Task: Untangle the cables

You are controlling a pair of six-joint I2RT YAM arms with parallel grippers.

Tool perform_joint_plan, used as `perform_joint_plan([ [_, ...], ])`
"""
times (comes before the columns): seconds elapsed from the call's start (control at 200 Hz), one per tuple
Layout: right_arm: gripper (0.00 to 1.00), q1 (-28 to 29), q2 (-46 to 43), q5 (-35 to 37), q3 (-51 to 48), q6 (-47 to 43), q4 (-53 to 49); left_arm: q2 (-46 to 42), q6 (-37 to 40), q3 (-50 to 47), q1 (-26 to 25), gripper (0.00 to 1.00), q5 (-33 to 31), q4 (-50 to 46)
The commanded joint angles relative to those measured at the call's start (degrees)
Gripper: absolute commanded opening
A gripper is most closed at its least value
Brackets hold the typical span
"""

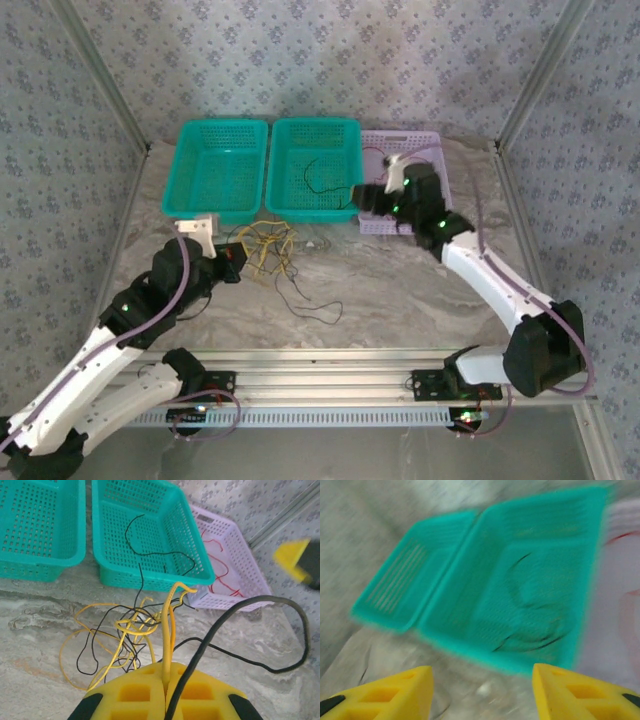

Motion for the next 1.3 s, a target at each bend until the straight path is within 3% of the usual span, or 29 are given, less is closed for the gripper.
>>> perform_joint_plan([
  [0.0, 0.56, 5.46, -1.75, -10.31, -8.02, -1.41, 9.66, -3.17, -1.46, -0.25, 0.16, 0.0, -1.48, 2.45],
  [0.16, 0.57, 15.58, 1.35, -8.25, -13.83, -5.8, 13.58, -5.35, -2.57, -0.96, 0.2, 0.0, -1.82, 2.35],
  [0.315, 0.56, 18.85, 7.22, -7.37, -17.83, -0.47, 25.19, -5.92, -3.3, -1.4, 0.2, 0.0, -1.81, 2.46],
  [0.45, 0.55, 23.46, 11.71, -2.7, -14.87, -2.99, 24.68, -6.01, -3.6, -1.44, 0.15, 0.0, -1.73, 2.72],
  [0.894, 0.48, 26.29, 22.27, 6.05, -8.13, -3.63, 26.26, -6.36, -3.68, -0.89, 0.2, 0.0, -1.69, 2.02],
  [0.964, 0.44, 26.28, 22.96, 5.98, -7.84, -3.65, 26.1, -6.53, -3.68, -0.81, 0.2, 0.0, -1.82, 1.93],
  [1.069, 0.31, 26.19, 23.2, 6.41, -8.33, -3.72, 25.84, -6.58, -3.51, -0.5, 0.18, 0.0, -2.03, 1.59],
  [1.184, 0.29, 24.95, 23.11, 5.02, -9.87, -2.6, 27.06, -6.71, -3.22, -0.05, 0.12, 0.0, -2.48, 1.08],
  [1.294, 0.13, 24.46, 22.66, 5.06, -10.78, -2.32, 27.28, -6.89, -2.6, 0.46, 0.18, 0.0, -3.24, 0.48],
])
